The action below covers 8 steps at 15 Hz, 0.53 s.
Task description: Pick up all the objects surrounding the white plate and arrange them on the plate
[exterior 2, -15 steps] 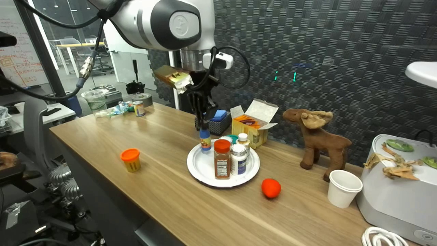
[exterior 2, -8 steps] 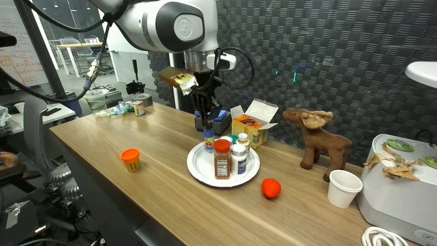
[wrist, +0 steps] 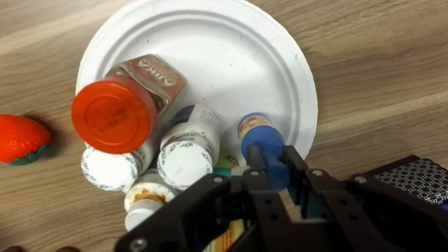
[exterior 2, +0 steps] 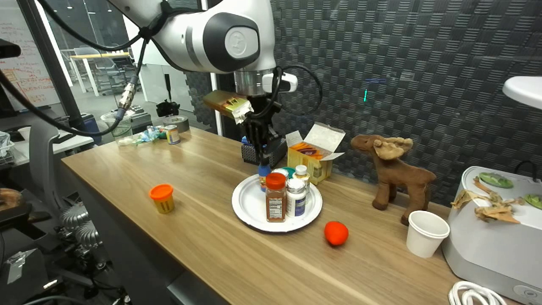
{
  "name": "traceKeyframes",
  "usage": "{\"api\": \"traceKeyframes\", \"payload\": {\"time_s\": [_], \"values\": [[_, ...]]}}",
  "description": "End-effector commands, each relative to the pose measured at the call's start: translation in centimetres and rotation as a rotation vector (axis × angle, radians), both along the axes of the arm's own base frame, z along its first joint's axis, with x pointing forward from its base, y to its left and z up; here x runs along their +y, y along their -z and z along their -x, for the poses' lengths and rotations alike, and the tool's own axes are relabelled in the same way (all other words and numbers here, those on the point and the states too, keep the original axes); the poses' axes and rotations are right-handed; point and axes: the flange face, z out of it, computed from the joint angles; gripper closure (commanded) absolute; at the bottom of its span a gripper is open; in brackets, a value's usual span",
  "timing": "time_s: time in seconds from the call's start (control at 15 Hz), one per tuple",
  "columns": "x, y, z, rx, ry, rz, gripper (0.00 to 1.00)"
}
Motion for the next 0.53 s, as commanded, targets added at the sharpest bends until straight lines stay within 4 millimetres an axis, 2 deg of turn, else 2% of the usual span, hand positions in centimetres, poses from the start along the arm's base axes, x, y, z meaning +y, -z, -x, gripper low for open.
{"api": "traceKeyframes", "payload": {"time_s": [0.0,0.07,0.13,0.2,0.33,0.47], "values": [[0.14,-0.27,-0.85,-0.018,-0.023,0.016,0.87],[0.19,-0.17,-0.81,-0.014,-0.026,0.013,0.86],[0.19,-0.11,-0.77,-0.011,-0.028,0.015,0.78],[0.17,-0.09,-0.75,-0.011,-0.028,0.015,0.55],[-0.02,-0.24,-0.71,-0.013,-0.026,0.019,0.50],[-0.07,-0.55,-0.71,-0.021,-0.024,0.019,0.36]]}}
